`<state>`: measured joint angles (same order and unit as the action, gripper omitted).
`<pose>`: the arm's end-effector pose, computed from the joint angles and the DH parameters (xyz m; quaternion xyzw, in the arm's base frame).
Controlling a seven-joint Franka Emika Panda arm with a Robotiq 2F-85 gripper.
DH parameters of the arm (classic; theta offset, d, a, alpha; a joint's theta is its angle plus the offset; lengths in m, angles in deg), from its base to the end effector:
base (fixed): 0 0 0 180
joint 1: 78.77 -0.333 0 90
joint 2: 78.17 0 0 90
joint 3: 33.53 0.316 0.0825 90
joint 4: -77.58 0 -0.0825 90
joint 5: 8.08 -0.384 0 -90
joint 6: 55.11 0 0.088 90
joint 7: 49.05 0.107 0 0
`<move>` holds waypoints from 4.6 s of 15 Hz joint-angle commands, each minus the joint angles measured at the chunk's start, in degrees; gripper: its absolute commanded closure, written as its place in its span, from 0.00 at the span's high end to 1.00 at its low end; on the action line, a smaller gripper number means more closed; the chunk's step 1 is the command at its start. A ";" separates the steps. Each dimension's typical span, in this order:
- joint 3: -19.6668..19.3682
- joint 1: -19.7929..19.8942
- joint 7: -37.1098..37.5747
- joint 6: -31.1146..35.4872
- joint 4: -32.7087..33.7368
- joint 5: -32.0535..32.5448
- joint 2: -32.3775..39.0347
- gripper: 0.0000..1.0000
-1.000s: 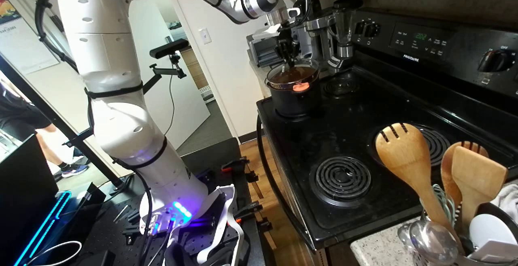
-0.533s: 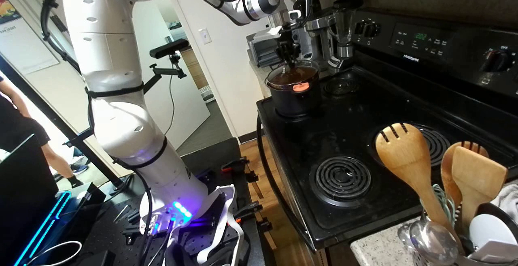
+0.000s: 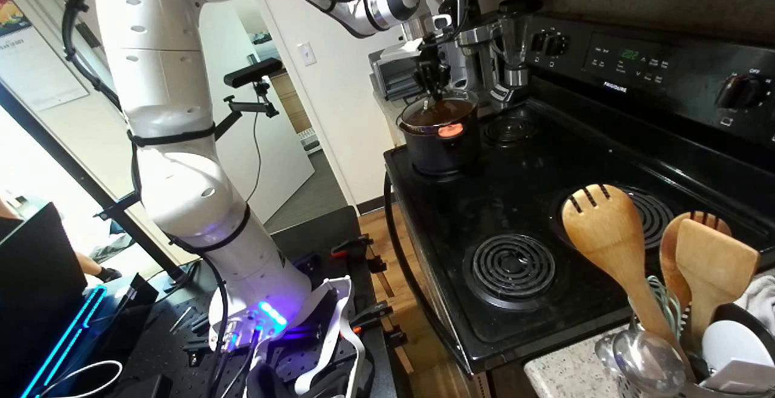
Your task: Cover the pot with the lid
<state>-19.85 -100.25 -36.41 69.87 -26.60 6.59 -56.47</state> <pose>0.5346 0.3519 0.3359 0.9641 0.2586 0.0245 0.0558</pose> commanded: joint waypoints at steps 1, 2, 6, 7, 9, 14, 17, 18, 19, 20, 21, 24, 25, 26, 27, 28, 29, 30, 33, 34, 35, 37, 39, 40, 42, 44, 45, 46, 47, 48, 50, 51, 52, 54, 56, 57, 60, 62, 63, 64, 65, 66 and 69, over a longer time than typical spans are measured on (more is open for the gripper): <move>-0.78 -0.81 -0.08 -0.94 1.38 0.21 0.16 0.02; -0.72 -0.82 -0.10 -1.01 1.33 0.12 0.08 0.02; -0.68 -0.87 0.03 -1.34 1.35 -0.03 0.00 0.02; -0.66 -0.86 0.04 -1.36 1.33 -0.09 0.03 0.02; -0.67 -0.90 0.12 -1.45 1.22 -0.08 0.05 0.02; -0.69 -1.03 0.47 -1.75 0.75 0.03 -0.42 0.02; -0.54 -1.01 0.63 -1.77 0.00 -0.26 -1.24 0.02; -0.43 -1.01 0.72 -2.06 -0.33 -0.55 -1.60 0.02; -0.35 -1.05 0.83 -2.16 -0.72 -0.68 -1.98 0.02; -0.27 -1.08 0.73 -2.23 -0.95 -0.75 -2.20 0.02; -0.25 -1.16 0.88 -2.41 -1.13 -0.80 -2.38 0.02; -0.23 -1.20 0.67 -2.67 -1.22 -0.91 -2.33 0.02; -0.28 -1.17 0.69 -2.83 -1.18 -0.94 -2.23 0.02; -0.30 -1.13 0.66 -2.97 -1.22 -0.98 -2.17 0.02; -0.29 -1.10 0.57 -3.01 -1.31 -1.01 -2.14 0.02; -0.33 -1.07 0.63 -3.05 -1.42 -1.02 -2.10 0.02; -0.38 -1.07 0.70 -3.14 -1.52 -0.99 -2.10 0.02; -0.40 -1.03 0.66 -3.08 -1.70 -0.97 -2.22 0.02; -0.49 -0.85 0.59 -3.18 -1.71 -1.18 -2.15 0.02; -0.53 -0.81 0.58 -3.11 -1.79 -1.19 -2.19 0.02; -0.50 -0.68 0.29 -3.16 -1.84 -1.37 -2.23 0.02; -0.49 -0.57 0.08 -3.09 -1.92 -1.48 -2.28 0.02; -0.58 -0.50 0.18 -2.98 -1.95 -1.49 -2.25 0.02; -0.61 -0.47 0.20 -2.96 -1.96 -1.50 -2.24 0.02; -0.77 -0.43 0.37 -2.86 -2.03 -1.40 -2.16 0.02; -0.88 -0.35 0.36 -2.82 -2.12 -1.41 -2.13 0.02; -0.95 -0.33 0.39 -2.87 -2.13 -1.37 -2.10 0.02; -1.02 -0.31 0.43 -2.90 -2.16 -1.32 -2.08 0.02; -1.10 -0.28 0.42 -2.89 -2.22 -1.28 -2.07 0.02; -1.24 -0.34 0.41 -3.11 -2.17 -1.04 -1.97 0.03; -1.42 -0.40 0.49 -3.22 -2.25 -0.88 -1.92 0.35; -1.45 -0.41 0.50 -3.23 -2.28 -0.85 -1.93 0.42; -1.47 -0.43 0.50 -3.43 -2.19 -0.82 -1.91 0.49; -1.56 -0.39 0.51 -3.94 -2.03 -0.93 -1.95 0.65; -1.66 -0.38 0.52 -4.23 -2.01 -0.83 -2.05 0.79; -1.64 -0.35 0.44 -4.29 -2.04 -0.87 -2.19 0.86; -1.41 -0.26 0.21 -4.09 -2.70 -1.04 -3.45 1.00; -1.05 -0.11 -0.09 -3.65 -3.82 -1.42 -5.46 1.00; -0.80 -0.05 -0.18 -3.45 -4.67 -1.61 -7.04 1.00; -0.54 0.08 -0.30 -3.23 -5.43 -1.86 -8.60 1.00; -0.24 0.26 -0.54 -3.29 -6.31 -2.17 -10.42 1.00; -0.06 0.33 -0.33 -3.14 -7.13 -2.15 -12.10 1.00; -0.70 0.89 5.13 2.19 -13.02 -0.09 -19.61 1.00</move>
<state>-20.48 -100.45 -36.02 67.50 -31.70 5.79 -67.17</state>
